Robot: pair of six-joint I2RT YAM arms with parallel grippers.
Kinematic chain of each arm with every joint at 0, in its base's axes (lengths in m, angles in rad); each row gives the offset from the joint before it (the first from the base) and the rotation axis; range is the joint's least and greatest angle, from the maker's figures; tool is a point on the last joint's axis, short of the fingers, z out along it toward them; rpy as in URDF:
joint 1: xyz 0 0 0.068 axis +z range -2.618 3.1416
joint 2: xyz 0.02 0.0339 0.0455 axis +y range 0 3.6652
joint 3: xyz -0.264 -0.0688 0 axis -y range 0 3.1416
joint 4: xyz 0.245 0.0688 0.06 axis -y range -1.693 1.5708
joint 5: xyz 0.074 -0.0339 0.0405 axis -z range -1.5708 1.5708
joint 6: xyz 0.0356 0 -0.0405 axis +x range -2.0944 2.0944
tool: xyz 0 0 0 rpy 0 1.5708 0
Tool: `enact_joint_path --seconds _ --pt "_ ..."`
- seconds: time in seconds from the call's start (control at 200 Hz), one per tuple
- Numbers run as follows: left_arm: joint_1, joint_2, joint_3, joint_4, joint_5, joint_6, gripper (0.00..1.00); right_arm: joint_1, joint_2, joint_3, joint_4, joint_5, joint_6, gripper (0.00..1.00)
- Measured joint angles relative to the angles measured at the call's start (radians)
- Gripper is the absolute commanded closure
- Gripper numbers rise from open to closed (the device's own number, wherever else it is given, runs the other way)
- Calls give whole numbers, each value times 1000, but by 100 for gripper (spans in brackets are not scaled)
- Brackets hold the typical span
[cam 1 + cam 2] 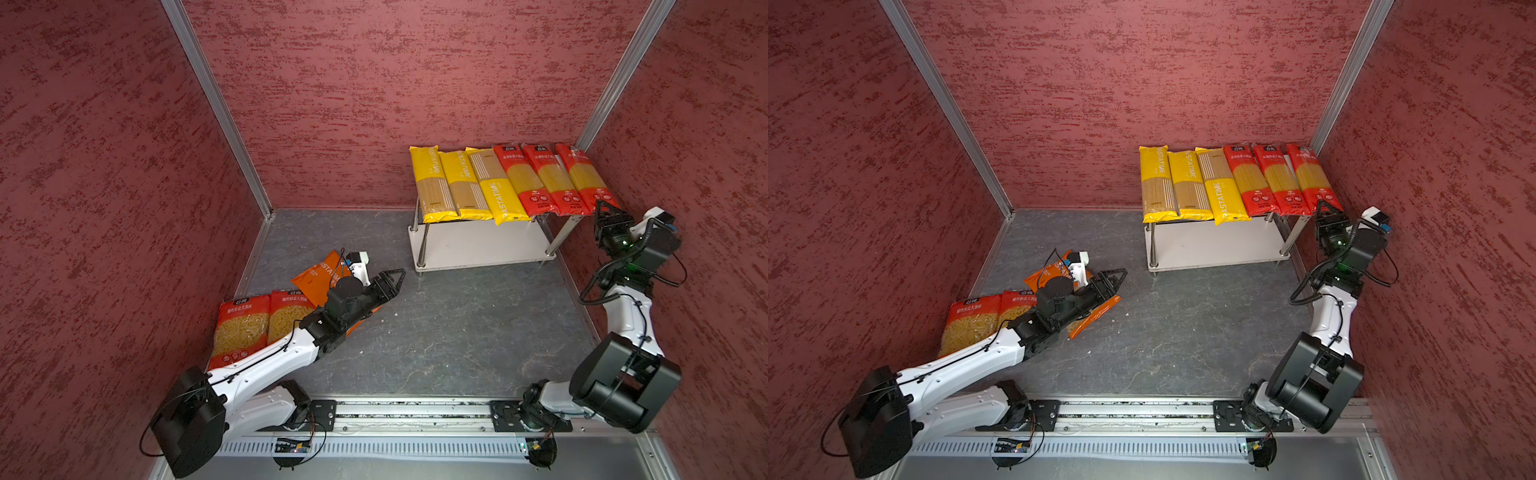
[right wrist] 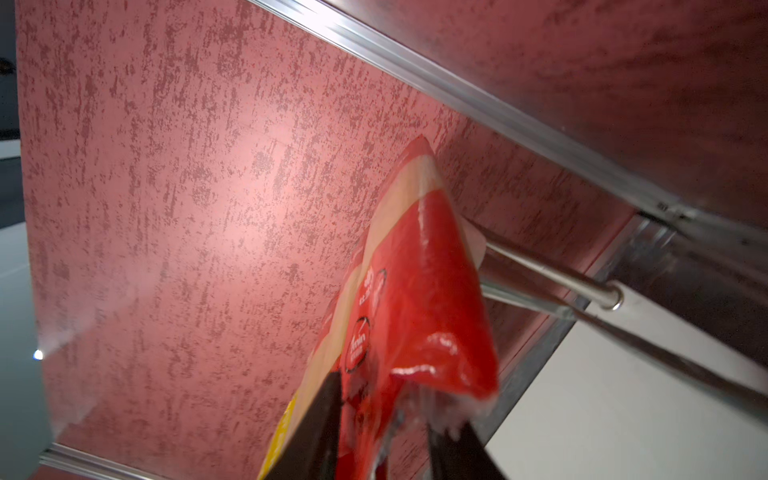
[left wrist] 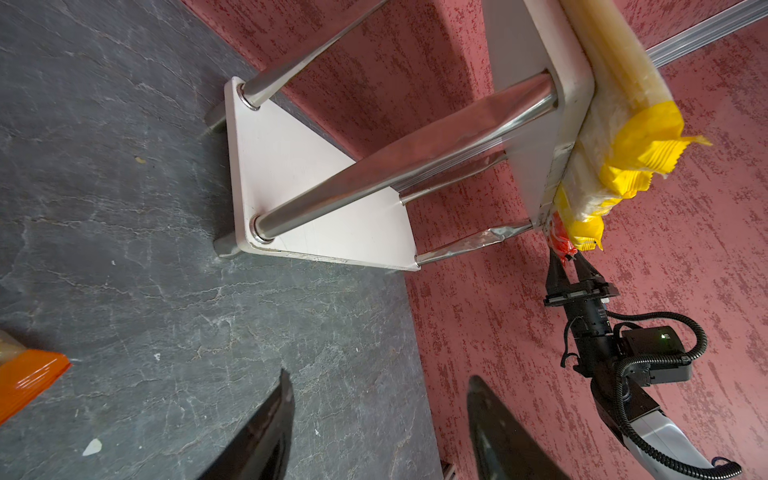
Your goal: Place and organize the pasta boxes and bags onto the shelf
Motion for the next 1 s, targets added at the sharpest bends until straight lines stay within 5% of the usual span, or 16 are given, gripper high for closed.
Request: enact_joint_path --seconds 0.205,0.466,0.661,0.997 --pt "-6 0 0 0 0 0 34 6 -45 -8 -44 -8 -6 38" --pt "-8 0 0 0 1 12 34 6 -246 -169 -75 -3 -1 38" --pt "-6 5 50 -51 1 131 34 44 -441 -284 -98 -1 -11 38" --pt "76 13 268 -235 103 420 34 447 -708 -333 -251 129 -161 41"
